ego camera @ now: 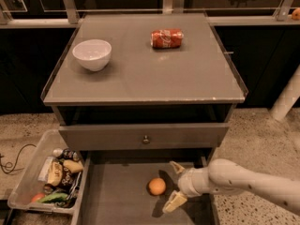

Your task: Pick orange from middle drawer and place on counter

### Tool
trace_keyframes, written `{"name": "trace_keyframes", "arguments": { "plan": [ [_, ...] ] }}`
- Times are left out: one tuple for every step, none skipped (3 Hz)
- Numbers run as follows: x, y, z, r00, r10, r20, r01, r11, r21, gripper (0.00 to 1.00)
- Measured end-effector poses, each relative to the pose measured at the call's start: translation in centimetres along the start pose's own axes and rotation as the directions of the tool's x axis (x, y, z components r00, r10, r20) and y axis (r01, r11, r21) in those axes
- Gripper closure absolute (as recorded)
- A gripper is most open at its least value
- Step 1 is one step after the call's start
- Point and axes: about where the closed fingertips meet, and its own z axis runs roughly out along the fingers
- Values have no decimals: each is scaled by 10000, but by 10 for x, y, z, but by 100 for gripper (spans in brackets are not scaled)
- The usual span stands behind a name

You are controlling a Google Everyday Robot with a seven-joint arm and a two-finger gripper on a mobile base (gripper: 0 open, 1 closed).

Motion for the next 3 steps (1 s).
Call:
{"name": "trace_keyframes", "arguments": {
  "plan": [
    [-2,-3,32,9998,-45,174,47,9999,-155,0],
    [-3,-6,53,9998,-101,161,104,9998,-186,0],
    [7,-13,65,9997,-242,-60,242,9997,2,0]
  ]
}}
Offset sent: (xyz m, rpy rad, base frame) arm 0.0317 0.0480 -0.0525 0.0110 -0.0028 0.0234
